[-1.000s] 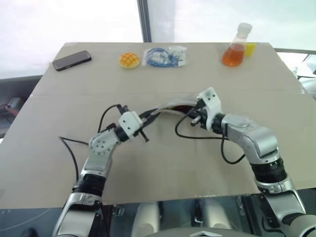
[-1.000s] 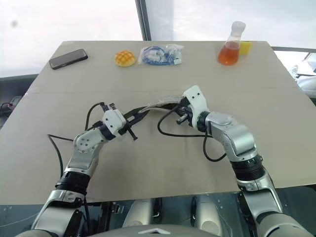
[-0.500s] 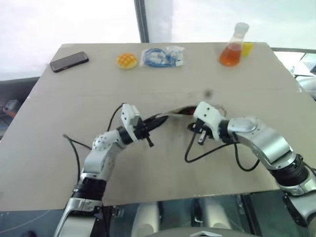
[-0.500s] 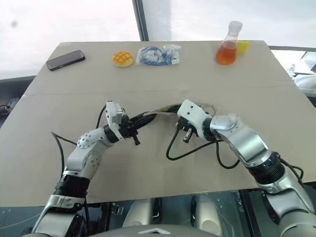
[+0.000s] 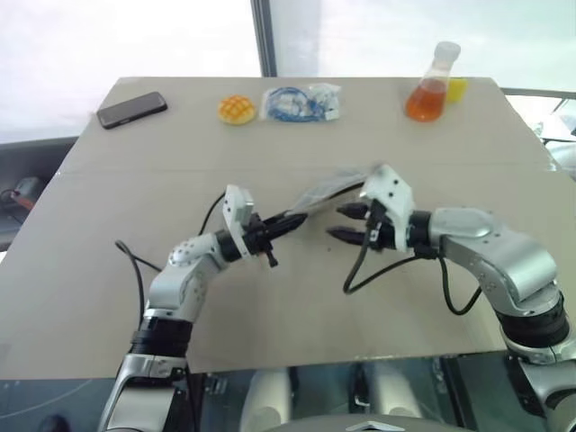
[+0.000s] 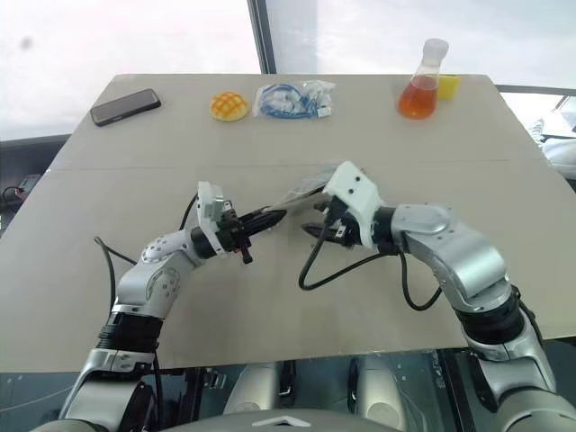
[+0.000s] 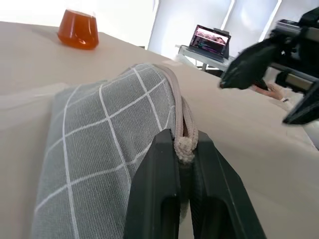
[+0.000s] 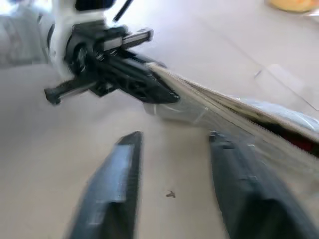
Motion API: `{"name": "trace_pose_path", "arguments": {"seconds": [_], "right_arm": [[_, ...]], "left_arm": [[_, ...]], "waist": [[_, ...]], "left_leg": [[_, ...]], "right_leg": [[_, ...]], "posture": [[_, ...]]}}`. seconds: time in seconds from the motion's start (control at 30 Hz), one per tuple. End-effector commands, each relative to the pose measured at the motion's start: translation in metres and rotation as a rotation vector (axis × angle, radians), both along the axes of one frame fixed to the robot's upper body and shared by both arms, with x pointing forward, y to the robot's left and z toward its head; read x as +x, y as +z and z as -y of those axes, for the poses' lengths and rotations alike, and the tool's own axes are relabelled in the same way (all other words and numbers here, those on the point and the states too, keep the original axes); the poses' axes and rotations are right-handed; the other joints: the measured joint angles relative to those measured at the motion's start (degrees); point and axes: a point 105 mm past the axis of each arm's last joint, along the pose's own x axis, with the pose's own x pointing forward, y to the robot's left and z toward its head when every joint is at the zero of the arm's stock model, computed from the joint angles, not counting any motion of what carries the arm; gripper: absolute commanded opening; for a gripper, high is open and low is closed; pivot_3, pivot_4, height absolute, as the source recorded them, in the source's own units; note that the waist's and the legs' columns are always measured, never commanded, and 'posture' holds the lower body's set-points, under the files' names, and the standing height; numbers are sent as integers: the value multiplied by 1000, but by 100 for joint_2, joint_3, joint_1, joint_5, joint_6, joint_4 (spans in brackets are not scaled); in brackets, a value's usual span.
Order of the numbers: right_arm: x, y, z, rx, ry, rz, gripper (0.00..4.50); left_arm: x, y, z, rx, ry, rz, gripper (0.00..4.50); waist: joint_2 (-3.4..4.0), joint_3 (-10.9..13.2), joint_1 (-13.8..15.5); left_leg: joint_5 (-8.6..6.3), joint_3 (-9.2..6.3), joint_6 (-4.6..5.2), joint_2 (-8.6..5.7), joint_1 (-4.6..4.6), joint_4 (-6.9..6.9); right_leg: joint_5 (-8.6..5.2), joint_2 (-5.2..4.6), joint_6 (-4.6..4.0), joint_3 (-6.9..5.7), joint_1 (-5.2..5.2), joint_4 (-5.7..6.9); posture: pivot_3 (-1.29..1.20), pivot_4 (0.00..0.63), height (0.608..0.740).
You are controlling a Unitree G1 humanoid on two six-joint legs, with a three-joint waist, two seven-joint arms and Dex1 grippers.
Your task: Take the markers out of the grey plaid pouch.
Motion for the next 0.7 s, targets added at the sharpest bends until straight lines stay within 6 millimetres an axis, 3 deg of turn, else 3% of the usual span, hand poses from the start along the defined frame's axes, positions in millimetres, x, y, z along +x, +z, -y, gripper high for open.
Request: {"name": "trace_pose_path", "arguments": {"seconds": [0.03, 0.27, 0.53, 0.6, 0.7], "right_arm": [[18, 15, 9, 88, -122, 26, 28], [47, 10, 11, 104, -234, 12, 28], [60, -6, -6, 107, -226, -31, 28], [58, -23, -8, 6, -196, -25, 28], [33, -41, -2, -188, -57, -10, 28]], "left_arm": [[-3, 14, 2, -20, -15, 50, 0], [-11, 20, 5, -19, -49, 70, 0], [-24, 24, 13, -9, -94, 92, 0], [-25, 30, 17, -34, -106, 93, 0], [-26, 46, 22, -105, -137, 70, 0]], "waist": [[0, 0, 0], [0, 0, 9], [2, 1, -2], [3, 1, -1], [4, 3, 36]], "left_leg": [[0, -1, 0, 0, 2, 1], [1, 1, -1, -5, -3, -6], [1, 2, -1, -3, -2, -10], [1, 2, -1, -2, -1, -9], [1, 0, -1, -9, -4, -7]], "right_leg": [[0, 0, -1, 1, 0, 3], [23, 2, 2, 5, -2, 2], [22, 3, 3, 5, -5, 2], [21, 3, 6, 5, -5, 3], [18, -3, 9, 6, -4, 1]], "posture": [[0, 150, 740], [0, 150, 740], [0, 150, 740], [0, 150, 740], [0, 150, 740]]}}
